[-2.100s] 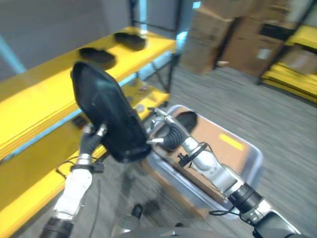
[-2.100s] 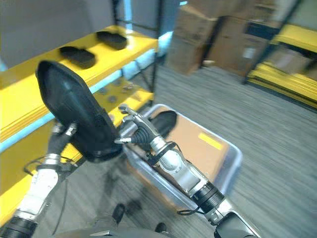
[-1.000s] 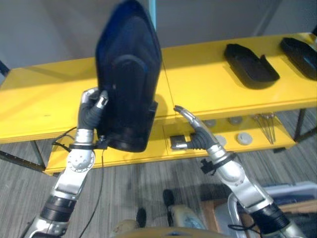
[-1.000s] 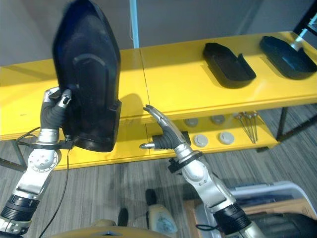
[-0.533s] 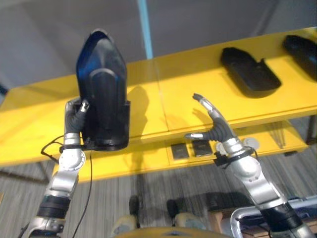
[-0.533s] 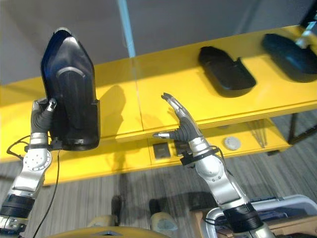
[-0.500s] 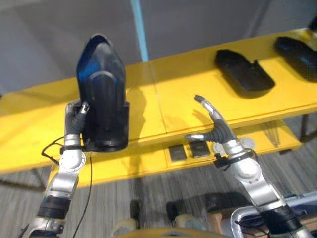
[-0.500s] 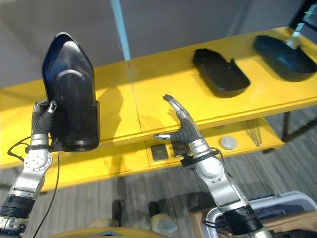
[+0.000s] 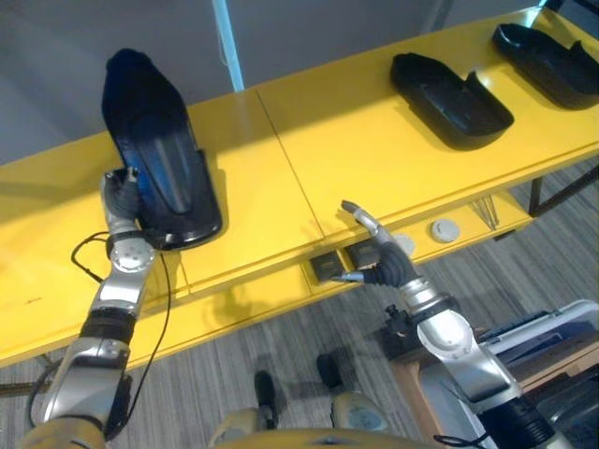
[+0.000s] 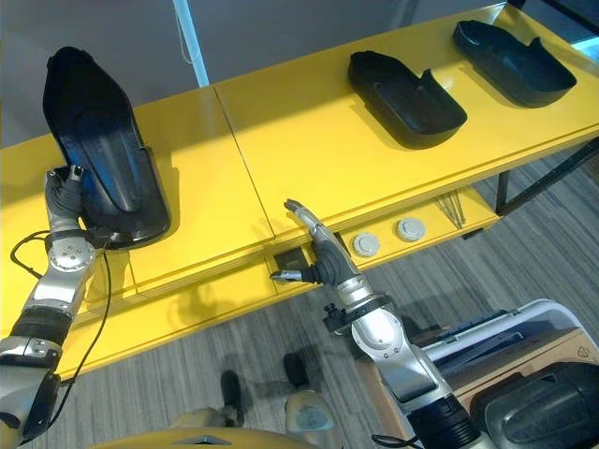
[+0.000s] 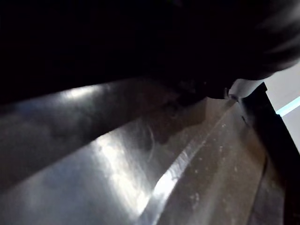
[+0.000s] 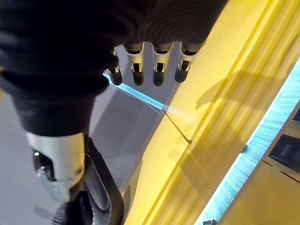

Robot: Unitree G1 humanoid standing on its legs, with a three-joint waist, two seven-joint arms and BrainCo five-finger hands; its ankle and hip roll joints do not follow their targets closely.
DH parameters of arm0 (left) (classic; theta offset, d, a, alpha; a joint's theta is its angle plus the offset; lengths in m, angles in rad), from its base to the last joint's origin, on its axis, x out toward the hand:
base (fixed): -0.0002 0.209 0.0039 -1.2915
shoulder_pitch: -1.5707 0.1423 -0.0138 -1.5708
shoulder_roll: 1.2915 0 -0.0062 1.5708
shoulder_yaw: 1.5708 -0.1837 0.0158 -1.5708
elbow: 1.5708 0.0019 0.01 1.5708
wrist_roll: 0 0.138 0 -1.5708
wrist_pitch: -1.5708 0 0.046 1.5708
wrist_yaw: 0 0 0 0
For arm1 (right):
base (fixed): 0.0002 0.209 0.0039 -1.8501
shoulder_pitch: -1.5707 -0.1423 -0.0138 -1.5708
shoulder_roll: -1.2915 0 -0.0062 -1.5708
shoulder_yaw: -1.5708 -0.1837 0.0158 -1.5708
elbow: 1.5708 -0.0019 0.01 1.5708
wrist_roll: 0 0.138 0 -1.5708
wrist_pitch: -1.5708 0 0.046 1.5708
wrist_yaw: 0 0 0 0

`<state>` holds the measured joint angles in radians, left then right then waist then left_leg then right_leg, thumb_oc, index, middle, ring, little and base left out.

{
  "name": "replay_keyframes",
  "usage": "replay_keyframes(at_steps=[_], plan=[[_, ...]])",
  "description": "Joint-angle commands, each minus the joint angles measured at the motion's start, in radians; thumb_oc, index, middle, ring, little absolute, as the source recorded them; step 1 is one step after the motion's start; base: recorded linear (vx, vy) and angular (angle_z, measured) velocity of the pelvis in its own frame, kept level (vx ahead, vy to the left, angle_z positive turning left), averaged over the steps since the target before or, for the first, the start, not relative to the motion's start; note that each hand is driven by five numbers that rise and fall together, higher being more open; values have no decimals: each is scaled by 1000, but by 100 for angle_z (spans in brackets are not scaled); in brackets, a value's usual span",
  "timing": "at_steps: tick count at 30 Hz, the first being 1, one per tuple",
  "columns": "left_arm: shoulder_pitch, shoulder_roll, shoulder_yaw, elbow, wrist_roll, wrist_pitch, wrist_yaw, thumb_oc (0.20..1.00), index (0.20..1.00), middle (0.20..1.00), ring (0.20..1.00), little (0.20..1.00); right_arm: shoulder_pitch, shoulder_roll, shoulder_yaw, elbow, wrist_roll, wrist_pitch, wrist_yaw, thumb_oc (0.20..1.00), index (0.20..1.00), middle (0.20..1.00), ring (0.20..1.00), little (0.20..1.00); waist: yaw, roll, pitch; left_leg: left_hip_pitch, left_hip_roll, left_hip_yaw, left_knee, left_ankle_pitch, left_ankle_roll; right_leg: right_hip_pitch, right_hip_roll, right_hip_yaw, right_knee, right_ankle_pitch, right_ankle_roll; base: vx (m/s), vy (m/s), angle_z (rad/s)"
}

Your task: Move parts from the plastic box to the shelf.

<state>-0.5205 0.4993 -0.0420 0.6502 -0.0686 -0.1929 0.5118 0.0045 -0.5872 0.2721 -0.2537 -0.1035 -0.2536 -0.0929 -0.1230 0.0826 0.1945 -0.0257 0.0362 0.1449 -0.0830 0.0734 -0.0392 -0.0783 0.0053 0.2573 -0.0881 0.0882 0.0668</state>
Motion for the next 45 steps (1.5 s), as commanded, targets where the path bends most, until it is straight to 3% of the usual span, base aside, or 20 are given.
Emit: replay_keyframes(at_steps=[1,15,16,17,18,19,28,36,41,45], plan=[[-65,101,-6,76,-23,-15,22,200,200,200,200,200,12,-9,-4,-48,49,-57,-4,1000,1000,1000,1000,1000,5,-51,-33,47,61,19,-4,-63,-60,64,-80,-23,83,-152,60,3,-19,-9],[-174,137,-65,262,-84,20,-50,200,200,200,200,200,-26,-17,40,-48,125,-78,24,1000,1000,1000,1000,1000,14,-59,36,-16,76,8,-4,-38,-68,-12,-51,-32,91,-132,67,-4,-14,-3],[-214,147,-86,294,-108,20,-66,288,288,288,288,288,-42,-16,54,-45,132,-79,23,1000,1000,1000,1000,1000,14,-56,48,-32,77,5,-4,-33,-69,-26,-48,-33,86,-126,69,0,0,0],[-217,148,-87,296,-109,19,-66,288,288,288,288,288,-43,-15,54,-44,132,-79,23,1000,1000,1000,1000,1000,14,-56,49,-33,77,5,-4,-33,-69,-27,-48,-33,86,-126,69,-16,4,5],[-230,150,-91,305,-110,19,-67,837,837,837,837,837,-46,-14,56,-43,132,-79,21,1000,1000,1000,1000,1000,14,-56,51,-36,76,6,-4,-33,-68,-28,-48,-35,84,-125,70,-9,2,8],[-240,153,-96,307,-111,20,-68,1000,1000,1000,1000,1000,-50,-13,58,-40,129,-80,18,1000,1000,1000,1000,1000,15,-55,55,-38,76,6,-4,-33,-69,-30,-48,-37,83,-124,71,-12,2,8],[-260,134,-125,262,-110,28,-79,1000,1000,1000,1000,1000,-51,-10,46,-35,114,-76,5,1000,1000,1000,1000,1000,22,-50,57,-35,74,4,-4,-37,-65,-26,-50,-40,76,-121,69,-1,0,1],[-188,117,-110,109,-86,31,-76,1000,1000,1000,1000,1000,-32,-13,17,-33,102,-68,9,1000,1000,1000,1000,1000,35,-51,25,8,74,2,-4,-50,-63,18,-55,-45,77,-133,63,2,0,1],[-157,132,-100,29,-63,17,-72,1000,1000,1000,1000,1000,-29,-10,6,-31,109,-66,24,1000,1000,1000,1000,1000,39,-54,0,32,73,-3,-4,-57,-62,42,-59,-49,81,-136,63,0,0,1],[-252,213,-131,82,44,31,-39,1000,1000,1000,1000,1000,-35,-17,15,-21,133,-77,49,1000,1000,1000,1000,1000,46,-55,-51,72,71,-3,-3,-69,-59,81,-69,-69,94,-148,71,-5,0,1]])
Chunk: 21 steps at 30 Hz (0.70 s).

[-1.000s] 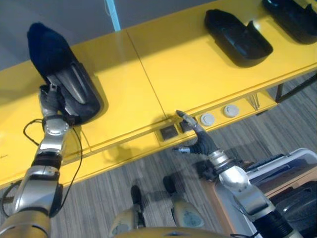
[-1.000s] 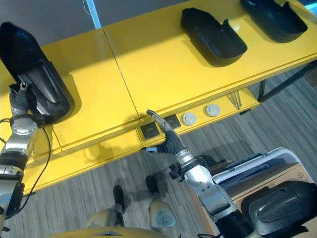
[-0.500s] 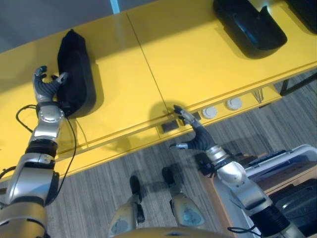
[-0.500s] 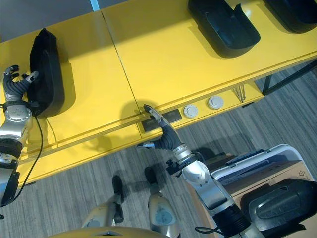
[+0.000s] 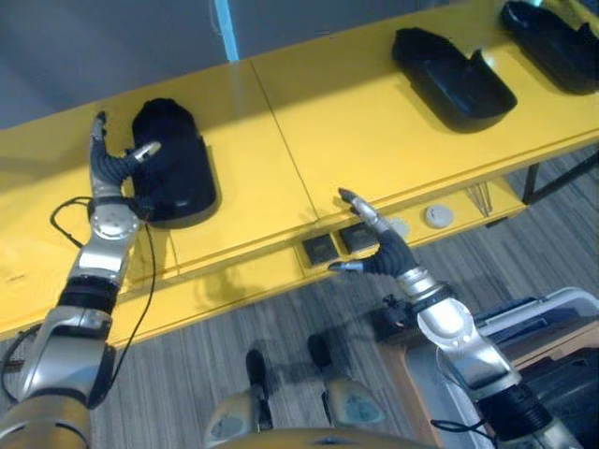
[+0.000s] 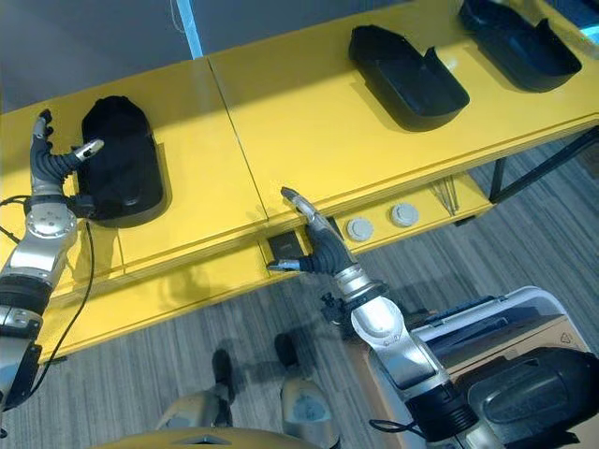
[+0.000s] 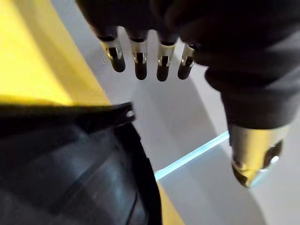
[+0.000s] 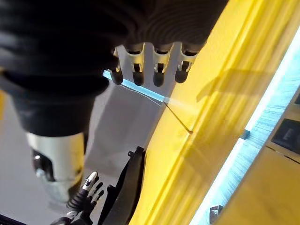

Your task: Move parts from the plastic box to the shelf.

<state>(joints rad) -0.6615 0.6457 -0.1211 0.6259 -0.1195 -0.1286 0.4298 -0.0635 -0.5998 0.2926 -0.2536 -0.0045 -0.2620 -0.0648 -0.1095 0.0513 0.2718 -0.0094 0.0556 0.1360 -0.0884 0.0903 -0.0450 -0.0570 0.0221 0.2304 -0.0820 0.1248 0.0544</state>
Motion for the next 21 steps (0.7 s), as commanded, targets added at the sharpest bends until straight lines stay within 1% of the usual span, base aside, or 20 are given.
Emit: replay_keyframes(at_steps=[1,2,4,5,6,8,9,10,11,12,13,14,15,16,17,18,19,20,21], plan=[[-114,67,-54,108,96,-34,44,1000,1000,1000,1000,1000,32,-4,-5,-21,34,-69,21,1000,1000,1000,1000,1000,32,-25,-127,56,51,5,3,-86,-53,61,-86,-42,88,-185,83,-18,-3,10],[-136,91,-55,93,132,-36,72,1000,1000,1000,1000,1000,16,-5,6,-22,53,-76,30,1000,1000,1000,1000,1000,38,-27,-142,65,50,2,5,-90,-52,71,-90,-47,92,-188,86,-9,0,10],[-137,101,-53,68,153,-37,87,1000,1000,1000,1000,1000,1,-9,16,-23,65,-80,39,1000,1000,1000,1000,1000,44,-29,-151,69,49,0,6,-92,-51,76,-92,-50,93,-191,87,-13,-3,6],[-126,107,-47,25,174,-41,100,1000,1000,1000,1000,1000,-21,-12,25,-22,72,-81,43,1000,1000,1000,1000,1000,48,-31,-155,74,48,-1,8,-95,-49,82,-94,-54,96,-193,87,-23,-7,5],[-105,110,-39,-51,193,-58,111,1000,1000,1000,1000,1000,-45,-13,31,-22,77,-82,48,1000,1000,1000,1000,1000,59,-35,-161,76,48,-4,10,-96,-48,86,-95,-56,97,-195,87,-22,-8,4],[6,96,6,-200,213,-98,102,1000,1000,1000,1000,1000,-91,-6,50,-13,87,-81,61,1000,1000,1000,1000,1000,76,-43,-168,77,47,-6,15,-93,-46,91,-97,-59,100,-191,84,-23,-13,5],[14,96,11,-206,214,-96,101,1000,1000,1000,1000,1000,-92,-7,54,-11,87,-82,61,1000,1000,1000,1000,1000,73,-42,-170,83,46,-6,12,-101,-46,97,-99,-60,99,-199,85,-25,-20,7],[187,44,71,-377,266,-141,105,1000,1000,1000,1000,1000,-159,43,90,19,100,-79,69,1000,1000,1000,1000,1000,102,-56,-178,86,46,-10,18,-99,-44,102,-100,-60,100,-194,79,11,-11,8],[248,18,89,-428,279,-152,104,1000,1000,1000,1000,1000,-179,61,105,32,107,-78,69,1000,1000,1000,1000,1000,110,-60,-180,88,46,-12,18,-101,-44,107,-101,-61,98,-195,77,0,0,0],[254,17,94,-434,280,-150,103,1000,1000,1000,1000,1000,-180,61,108,34,107,-79,68,1000,1000,1000,1000,1000,107,-59,-181,89,46,-12,17,-101,-44,108,-101,-61,98,-195,77,0,0,0],[322,-10,114,-485,288,-170,101,1000,1000,1000,1000,1000,-205,85,126,51,122,-78,69,420,420,420,420,420,119,-64,-182,90,46,-14,17,-101,-44,112,-103,-63,96,-194,75,16,-1,4],[382,-30,134,-526,290,-178,93,1000,1000,1000,1000,1000,-222,101,137,66,130,-78,69,200,200,200,200,200,127,-67,-183,91,46,-16,16,-100,-43,117,-104,-66,92,-193,72,28,2,4],[476,-76,155,-589,261,-207,79,1000,1000,1000,1000,1000,-257,132,166,93,149,-74,77,200,200,200,200,200,152,-74,-180,90,45,-25,15,-99,-44,125,-105,-71,85,-193,68,21,4,9],[480,-76,159,-593,260,-206,77,1000,1000,1000,1000,1000,-259,132,169,95,149,-75,77,200,200,200,200,200,149,-74,-181,90,45,-25,14,-99,-44,126,-105,-72,85,-193,68,18,0,7],[523,-93,171,-621,242,-217,67,1000,1000,1000,1000,1000,-272,142,180,109,155,-72,78,200,200,200,200,200,159,-77,-180,88,44,-32,14,-98,-45,130,-106,-77,82,-192,66,10,-4,27],[593,-113,188,-670,208,-234,48,1000,1000,1000,1000,1000,-300,166,203,146,179,-63,85,200,200,200,200,200,185,-84,-176,83,43,-46,14,-96,-45,136,-110,-88,79,-192,64,7,-4,32],[624,-109,196,-687,204,-239,35,1000,1000,1000,1000,1000,-314,173,215,166,180,-59,86,200,200,200,200,200,197,-85,-174,79,41,-55,14,-95,-44,138,-112,-95,78,-193,64,3,-1,28],[627,-109,199,-689,203,-238,34,1000,1000,1000,1000,1000,-315,175,217,169,180,-60,86,200,200,200,200,200,194,-86,-175,79,41,-57,15,-94,-44,138,-112,-97,78,-193,64,-2,4,20],[658,-99,213,-696,210,-243,31,1000,1000,1000,1000,1000,-328,182,232,197,178,-53,88,200,200,200,200,200,210,-88,-173,75,38,-67,15,-93,-44,141,-114,-103,77,-193,63,-6,-5,34]])
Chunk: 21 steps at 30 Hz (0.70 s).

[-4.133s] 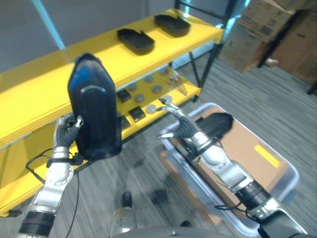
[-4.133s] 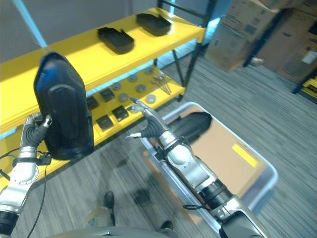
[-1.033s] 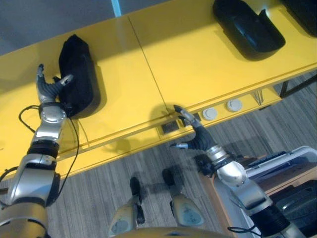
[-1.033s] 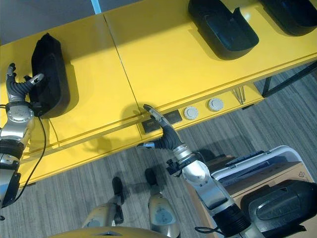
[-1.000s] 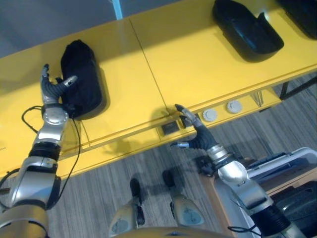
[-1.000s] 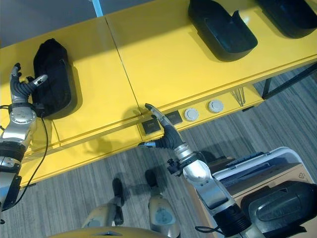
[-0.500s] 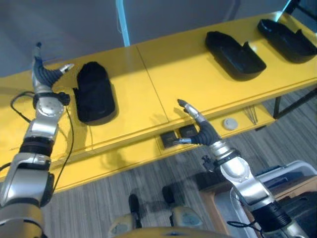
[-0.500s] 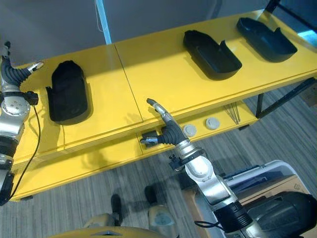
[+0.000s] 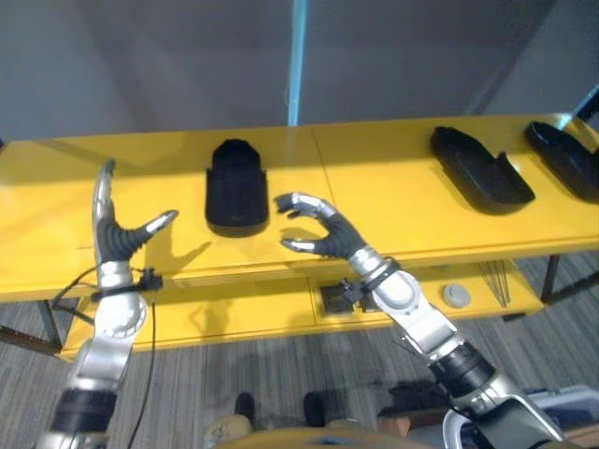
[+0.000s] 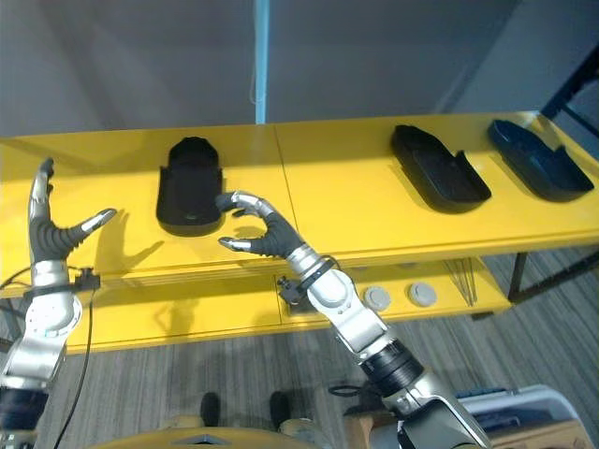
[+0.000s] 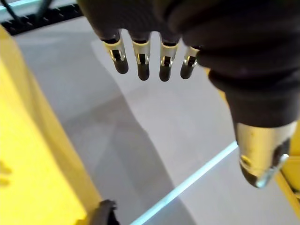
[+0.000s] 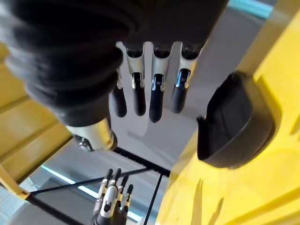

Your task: Move parts from the plastic box to the shelf.

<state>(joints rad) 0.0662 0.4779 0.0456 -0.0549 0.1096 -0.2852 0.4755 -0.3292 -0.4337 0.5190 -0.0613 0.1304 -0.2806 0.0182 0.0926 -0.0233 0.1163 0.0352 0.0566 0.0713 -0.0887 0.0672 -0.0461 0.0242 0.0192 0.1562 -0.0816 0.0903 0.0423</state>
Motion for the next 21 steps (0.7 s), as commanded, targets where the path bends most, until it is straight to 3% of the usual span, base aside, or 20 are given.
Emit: replay_keyframes(at_steps=[1,3,9,21], plan=[[-53,66,50,-18,-31,-90,-17,1000,1000,1000,1000,1000,-71,20,16,25,37,-30,6,200,200,200,200,200,24,-16,-15,25,34,-14,15,-69,-42,63,-114,-37,75,-160,75,-4,-13,39],[-30,54,81,-30,-86,-111,-13,1000,1000,1000,1000,1000,-102,24,41,81,-9,-11,-9,200,200,200,200,200,61,-20,-13,16,28,-42,17,-66,-41,72,-120,-63,74,-163,75,3,-19,29],[-48,26,66,-27,-183,-134,-30,1000,1000,1000,1000,1000,-130,49,56,160,-51,8,-38,200,200,200,200,200,98,-16,-13,-6,12,-107,18,-56,-45,90,-133,-119,72,-173,75,5,-8,40],[-62,1,33,-16,-237,-134,-13,1000,1000,1000,1000,1000,-147,124,-9,305,-96,44,-179,200,200,200,200,200,123,7,9,-41,-6,-163,16,-40,-43,90,-146,-183,63,-174,81,-5,-7,25]])
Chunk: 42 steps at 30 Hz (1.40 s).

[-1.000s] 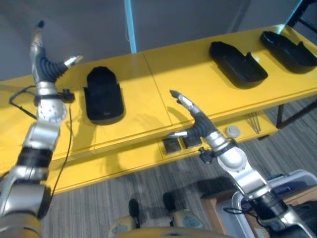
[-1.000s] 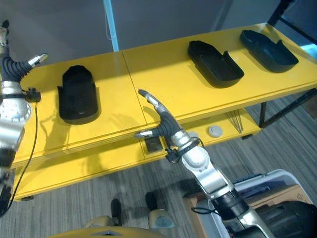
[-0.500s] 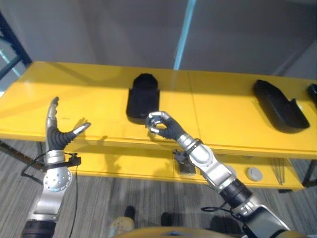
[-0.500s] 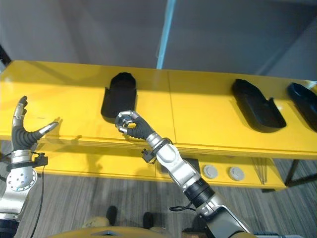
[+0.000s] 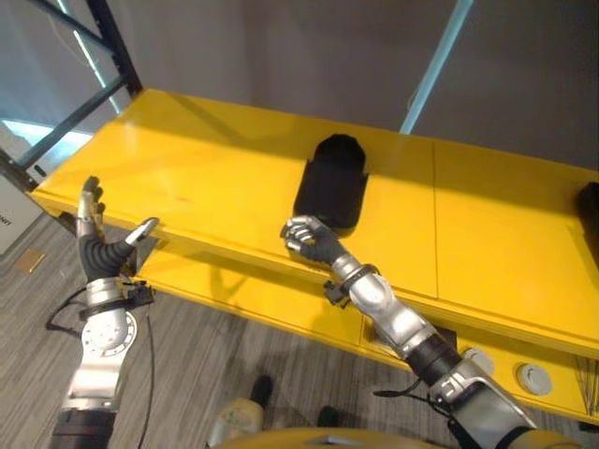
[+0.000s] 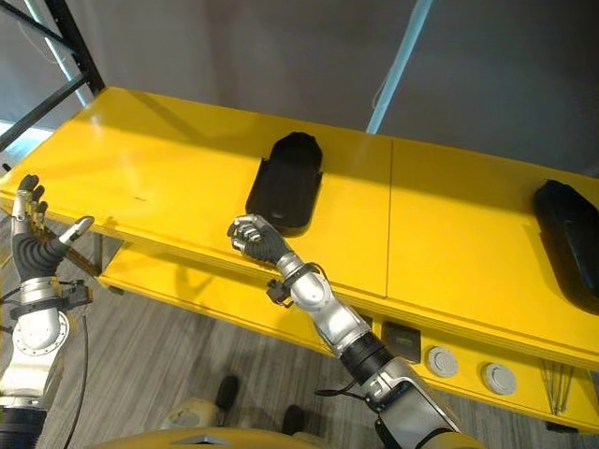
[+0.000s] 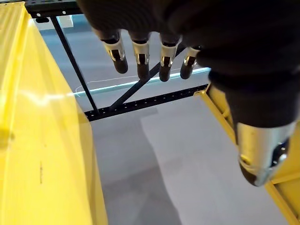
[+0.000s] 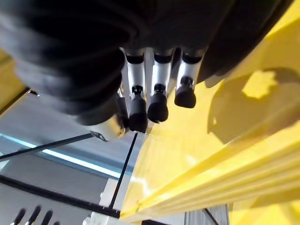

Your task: Move parts from the plastic box to the shelf.

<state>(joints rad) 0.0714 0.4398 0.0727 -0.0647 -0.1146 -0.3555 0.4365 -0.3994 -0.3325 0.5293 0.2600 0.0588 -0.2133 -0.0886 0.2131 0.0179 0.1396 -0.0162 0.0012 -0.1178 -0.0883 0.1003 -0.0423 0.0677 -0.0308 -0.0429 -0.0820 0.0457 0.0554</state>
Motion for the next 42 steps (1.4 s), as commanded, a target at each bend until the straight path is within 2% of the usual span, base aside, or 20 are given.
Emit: replay_keyframes(at_steps=[1,7,25,30,31,34,35,36,37,38,39,40,41,42], plan=[[-68,39,6,-6,-13,-64,26,1000,1000,1000,1000,1000,-77,23,-19,-17,-24,-23,-72,200,200,200,200,200,2,-34,-14,10,50,26,16,-73,-47,46,-96,16,64,-130,68,0,0,0],[-89,25,9,1,-48,-67,52,1000,1000,1000,1000,1000,-106,27,-42,43,-62,3,-128,200,200,200,200,200,-3,-33,-20,12,50,33,14,-76,-45,45,-96,22,63,-129,65,5,3,-1],[-136,15,-66,28,-94,-59,15,1000,1000,1000,1000,1000,-166,48,-25,58,-92,14,-152,200,200,200,200,200,-8,-39,-25,15,53,34,15,-82,-43,44,-91,22,66,-133,64,0,0,0],[-148,19,-83,13,-56,-44,9,1000,1000,1000,1000,1000,-117,26,-40,-56,-30,-13,-114,200,200,200,200,200,-20,-45,-22,15,54,39,16,-86,-41,40,-92,26,67,-130,68,-4,28,-3],[-156,24,-90,-2,-33,-44,2,1000,1000,1000,1000,1000,-74,-4,-60,-168,12,-44,-83,200,200,200,200,200,-36,-50,-20,16,54,49,17,-92,-38,35,-95,34,69,-128,71,-8,37,-14],[-173,35,-103,-22,2,-45,-11,1000,1000,1000,1000,1000,-31,-46,-82,-277,63,-77,-28,200,200,200,200,200,-54,-58,-21,19,53,66,22,-101,-33,26,-100,50,72,-121,78,-19,75,-19],[-192,39,-125,-48,-9,-56,-40,1000,1000,1000,1000,1000,24,-96,-110,-379,125,-108,23,730,730,730,730,730,-74,-68,-27,20,53,91,27,-110,-30,20,-106,67,72,-115,84,-21,86,-25],[-192,39,-127,-47,-9,-56,-41,1000,1000,1000,1000,1000,27,-98,-112,-382,126,-106,25,896,896,896,896,896,-71,-68,-28,21,53,92,27,-111,-30,19,-106,69,72,-115,84,-20,96,-28],[-193,27,-134,-61,-45,-58,-60,1000,1000,1000,1000,1000,70,-120,-132,-440,149,-110,43,1000,1000,1000,1000,1000,-84,-71,-31,22,53,104,30,-116,-27,16,-110,77,74,-113,87,-14,79,-32],[-202,18,-141,-71,-67,-56,-74,1000,1000,1000,1000,1000,111,-140,-153,-487,160,-118,61,1000,1000,1000,1000,1000,-105,-75,-33,25,53,116,33,-121,-24,12,-113,85,76,-110,90,-14,79,-37],[-202,18,-143,-71,-68,-56,-74,1000,1000,1000,1000,1000,115,-142,-155,-491,160,-116,63,1000,1000,1000,1000,1000,-102,-75,-34,25,53,117,33,-122,-24,11,-113,86,76,-110,90,-30,157,-45],[-200,34,-157,-109,-18,-45,-107,1000,1000,1000,1000,1000,238,-175,-231,-570,168,-131,87,1000,1000,1000,1000,1000,-153,-80,-39,33,52,153,40,-140,-14,-9,-121,125,86,-96,102,-22,113,-35],[-200,34,-157,-109,-18,-45,-107,1000,1000,1000,1000,1000,238,-175,-231,-570,168,-131,87,1000,1000,1000,1000,1000,-153,-80,-39,33,52,153,40,-140,-14,-9,-121,125,86,-96,102,-60,295,-59],[-202,25,-178,-141,-35,-49,-150,1000,1000,1000,1000,1000,377,-183,-316,-609,174,-137,110,1000,1000,1000,1000,1000,-220,-83,-39,50,44,204,48,-164,4,-40,-128,194,110,-69,127,-33,257,-40]])
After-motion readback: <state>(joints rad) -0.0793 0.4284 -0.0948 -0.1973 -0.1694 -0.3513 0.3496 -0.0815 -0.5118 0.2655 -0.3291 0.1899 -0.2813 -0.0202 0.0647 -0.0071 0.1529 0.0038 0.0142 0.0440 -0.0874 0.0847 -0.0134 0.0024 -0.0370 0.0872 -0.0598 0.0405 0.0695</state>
